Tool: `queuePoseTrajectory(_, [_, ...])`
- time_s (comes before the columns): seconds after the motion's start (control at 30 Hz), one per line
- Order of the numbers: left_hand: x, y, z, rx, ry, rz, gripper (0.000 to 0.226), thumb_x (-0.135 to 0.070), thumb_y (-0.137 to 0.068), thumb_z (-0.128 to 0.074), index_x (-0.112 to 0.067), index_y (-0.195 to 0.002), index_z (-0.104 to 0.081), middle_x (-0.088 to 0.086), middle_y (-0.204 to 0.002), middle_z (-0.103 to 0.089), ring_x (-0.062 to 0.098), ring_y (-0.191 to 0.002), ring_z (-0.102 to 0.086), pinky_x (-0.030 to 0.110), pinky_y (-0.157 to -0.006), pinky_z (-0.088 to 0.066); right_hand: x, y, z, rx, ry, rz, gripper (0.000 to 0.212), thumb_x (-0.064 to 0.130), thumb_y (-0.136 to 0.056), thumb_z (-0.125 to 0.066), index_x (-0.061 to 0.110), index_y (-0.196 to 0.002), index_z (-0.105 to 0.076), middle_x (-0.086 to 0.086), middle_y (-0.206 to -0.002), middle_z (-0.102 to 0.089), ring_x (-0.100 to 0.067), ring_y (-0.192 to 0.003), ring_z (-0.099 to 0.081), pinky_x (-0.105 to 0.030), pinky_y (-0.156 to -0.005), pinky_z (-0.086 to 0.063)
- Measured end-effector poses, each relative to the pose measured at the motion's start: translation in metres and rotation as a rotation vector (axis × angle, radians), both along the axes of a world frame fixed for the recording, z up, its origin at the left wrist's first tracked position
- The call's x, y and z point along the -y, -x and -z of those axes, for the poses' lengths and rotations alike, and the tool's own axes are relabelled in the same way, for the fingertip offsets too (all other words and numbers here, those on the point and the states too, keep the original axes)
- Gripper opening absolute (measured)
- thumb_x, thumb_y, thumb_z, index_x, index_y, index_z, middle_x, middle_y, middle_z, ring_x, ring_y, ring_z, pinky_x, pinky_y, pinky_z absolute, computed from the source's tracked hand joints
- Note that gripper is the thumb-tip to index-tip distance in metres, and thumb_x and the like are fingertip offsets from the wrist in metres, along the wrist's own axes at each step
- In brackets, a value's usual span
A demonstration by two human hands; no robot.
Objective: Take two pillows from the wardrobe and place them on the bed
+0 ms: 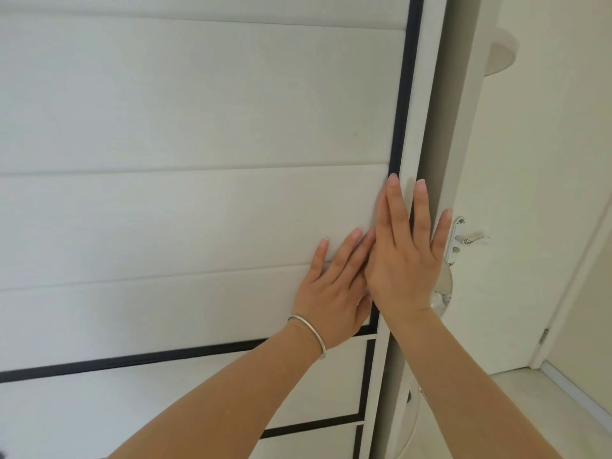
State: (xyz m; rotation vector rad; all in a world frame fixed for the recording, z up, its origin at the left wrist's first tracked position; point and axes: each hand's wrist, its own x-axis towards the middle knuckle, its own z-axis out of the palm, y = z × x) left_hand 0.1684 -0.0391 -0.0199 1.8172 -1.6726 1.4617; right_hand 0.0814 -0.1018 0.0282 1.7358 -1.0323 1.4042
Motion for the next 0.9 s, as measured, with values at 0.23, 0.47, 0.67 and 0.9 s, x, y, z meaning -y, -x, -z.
queuePoseTrajectory(0.23, [0.010, 0.011, -0.001, 0.005, -0.015, 0.019, 0.065, -0.039, -0.089, -0.043, -0.013, -0.146, -0.028, 0.001, -0.156, -0.013, 0.020, -0.147, 0.011, 0.047, -0.118, 0.006, 0.014, 0.011, 0.004, 0.004, -0.004, -0.016, 0.048, 0.015, -0.097, -0.015, 0.011, -0.144, -0.027, 0.004, -0.150, -0.020, -0.025, -0.138, -0.015, -0.044, -0.114, 0.003])
queuePoseTrajectory(0.47, [0.016, 0.016, -0.001, 0.006, -0.033, -0.001, 0.063, -0.039, -0.088, -0.043, -0.014, -0.145, -0.032, 0.002, -0.156, -0.012, 0.021, -0.145, -0.002, 0.048, -0.117, 0.005, 0.023, 0.015, 0.005, 0.015, -0.053, -0.129, 0.048, 0.017, -0.097, -0.020, 0.013, -0.144, -0.023, 0.005, -0.150, -0.019, -0.024, -0.140, -0.013, -0.045, -0.114, -0.001])
queuePoseTrajectory(0.67, [0.011, 0.017, -0.004, -0.017, -0.053, 0.012, 0.065, -0.039, -0.087, -0.045, -0.014, -0.145, -0.032, 0.001, -0.157, -0.015, 0.022, -0.146, -0.008, 0.048, -0.117, 0.002, 0.023, 0.014, 0.005, 0.037, -0.045, -0.206, 0.048, 0.014, -0.096, -0.031, 0.012, -0.143, -0.027, 0.005, -0.149, -0.022, -0.023, -0.142, -0.010, -0.042, -0.116, -0.003])
queuePoseTrajectory(0.9, [-0.017, 0.012, 0.015, -0.107, -0.133, 0.115, 0.070, -0.035, -0.083, -0.050, -0.017, -0.146, -0.027, 0.001, -0.157, -0.019, 0.022, -0.146, -0.014, 0.050, -0.118, -0.007, 0.014, 0.024, 0.016, 0.115, 0.026, -0.547, 0.041, 0.002, -0.083, -0.045, 0.007, -0.122, -0.056, -0.014, -0.127, -0.059, -0.027, -0.128, -0.039, -0.048, -0.107, -0.032])
